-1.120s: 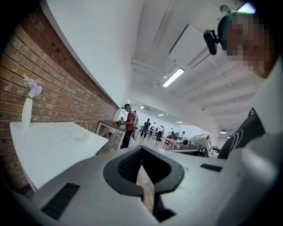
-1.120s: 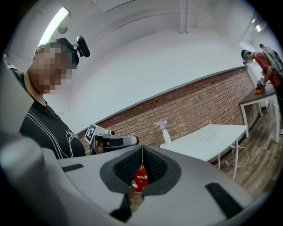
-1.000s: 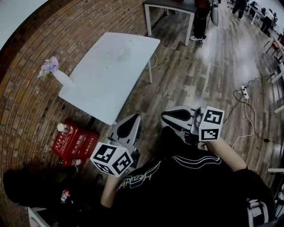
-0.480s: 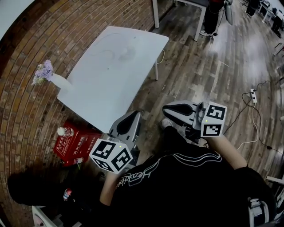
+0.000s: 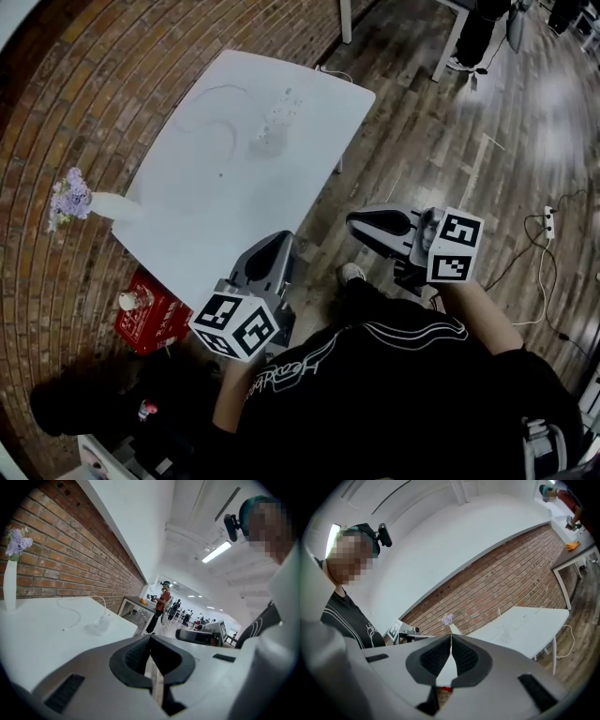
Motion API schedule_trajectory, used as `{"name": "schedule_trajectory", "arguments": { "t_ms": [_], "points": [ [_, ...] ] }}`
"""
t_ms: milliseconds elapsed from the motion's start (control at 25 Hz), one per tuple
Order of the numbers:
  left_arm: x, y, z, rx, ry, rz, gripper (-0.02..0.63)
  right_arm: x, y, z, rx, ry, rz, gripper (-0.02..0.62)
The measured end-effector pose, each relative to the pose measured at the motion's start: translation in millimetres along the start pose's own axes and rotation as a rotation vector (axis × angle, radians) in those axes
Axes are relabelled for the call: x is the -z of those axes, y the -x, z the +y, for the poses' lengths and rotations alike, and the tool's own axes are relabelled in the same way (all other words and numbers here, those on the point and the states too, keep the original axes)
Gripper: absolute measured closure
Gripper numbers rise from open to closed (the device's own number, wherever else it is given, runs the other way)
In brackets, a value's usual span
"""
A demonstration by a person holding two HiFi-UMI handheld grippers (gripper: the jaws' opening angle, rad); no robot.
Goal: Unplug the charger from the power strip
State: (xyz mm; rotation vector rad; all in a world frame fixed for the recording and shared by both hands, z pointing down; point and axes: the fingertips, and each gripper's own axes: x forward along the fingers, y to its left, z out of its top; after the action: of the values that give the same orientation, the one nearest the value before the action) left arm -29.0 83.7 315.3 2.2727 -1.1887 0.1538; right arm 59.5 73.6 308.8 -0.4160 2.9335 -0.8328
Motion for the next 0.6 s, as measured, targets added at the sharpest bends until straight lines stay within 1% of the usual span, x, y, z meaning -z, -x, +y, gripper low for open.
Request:
{"name": "schedule_trajectory", "arguments": {
  "t_ms": [120,280,440,600],
  "points": [
    [-14,-34,18,-0.026,0.017,0.007,0.603,-16,-9,-38,-0.017,-0.005,0.015,0.597],
    [-33,-65,41,-0.073,0.030,-0.006,0.601,-36,-20,-74,-0.043,0.009,0.038,0.597],
    [-44,-79,59,-0.125,0.044,-0.031,0.601,-47,-27,-97,-0.052,0.038,0.058,0.597],
    [-54,-80,78,-0.174,0.046,-0.061,0.601,-52,-36,-112,-0.047,0.037,0.064,0.597]
  ]
}}
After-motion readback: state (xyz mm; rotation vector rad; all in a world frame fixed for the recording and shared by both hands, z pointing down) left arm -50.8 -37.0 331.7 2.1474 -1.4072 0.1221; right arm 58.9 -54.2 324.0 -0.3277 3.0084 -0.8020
